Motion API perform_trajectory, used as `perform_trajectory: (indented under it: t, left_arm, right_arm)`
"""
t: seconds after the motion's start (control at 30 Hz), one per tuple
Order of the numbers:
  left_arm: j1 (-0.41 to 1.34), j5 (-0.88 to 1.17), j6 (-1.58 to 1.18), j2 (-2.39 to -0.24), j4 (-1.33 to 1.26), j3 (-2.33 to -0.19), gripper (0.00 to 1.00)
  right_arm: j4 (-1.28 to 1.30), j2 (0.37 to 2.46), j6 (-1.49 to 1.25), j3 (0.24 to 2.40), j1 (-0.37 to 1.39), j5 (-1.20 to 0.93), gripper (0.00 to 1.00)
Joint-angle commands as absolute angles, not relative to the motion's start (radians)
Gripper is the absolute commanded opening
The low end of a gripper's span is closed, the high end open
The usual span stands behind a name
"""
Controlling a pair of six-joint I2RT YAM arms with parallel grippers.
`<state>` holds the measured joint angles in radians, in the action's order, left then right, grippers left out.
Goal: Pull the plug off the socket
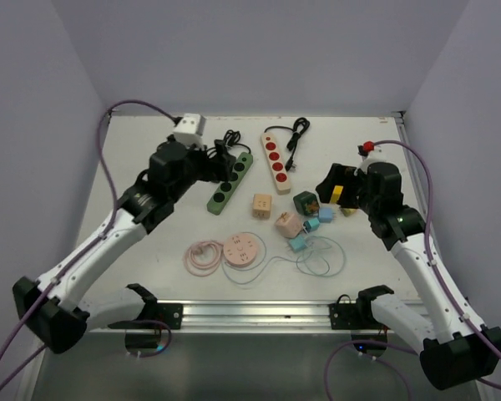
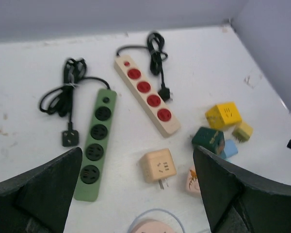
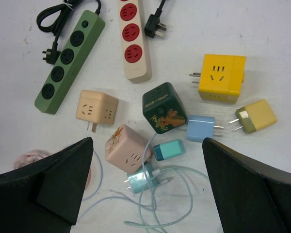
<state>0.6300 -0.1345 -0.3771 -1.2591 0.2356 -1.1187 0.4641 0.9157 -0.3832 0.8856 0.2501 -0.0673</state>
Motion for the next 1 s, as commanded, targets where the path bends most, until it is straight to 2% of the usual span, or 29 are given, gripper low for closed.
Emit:
perform_trajectory:
  t: [0.0,0.1,0.23,0.43,0.73,0.97]
  left_arm:
    - [0.562,-0.300,-0.324,-1.050,0.342,-1.034,1.00]
    - [0.506,-0.415,-0.313,-0.892,0.328,-0.904,1.00]
    - [0.485,-0.483,-0.298,-0.784,0.296,-0.757,1.00]
    - [0.434,-0.546,-0.293,-0.821,0.339,-0.808,1.00]
    - [0.408,-0.446,-0.273,-0.779,0.313,-0.787,1.00]
    - [0.403,-0.456,-0.275,-0.788,0.322,-0.785,1.00]
  right_arm:
    - [0.472,0.931,-0.341,0.911,0.248,0.029,0.99]
    - [0.505,0.953,-0.342,0.930,0.249,0.083,0.99]
    - [0.488,0.942,-0.350,0.936,0.250,0.115,0.99]
    - [0.473,0.936,-0.368,0.936,0.252,0.182,0.99]
    - [0.468,1.012,-0.379,0.925,0.253,0.140,0.99]
    - [0.462,1.005,-0.383,0.907,0.252,0.137,0.99]
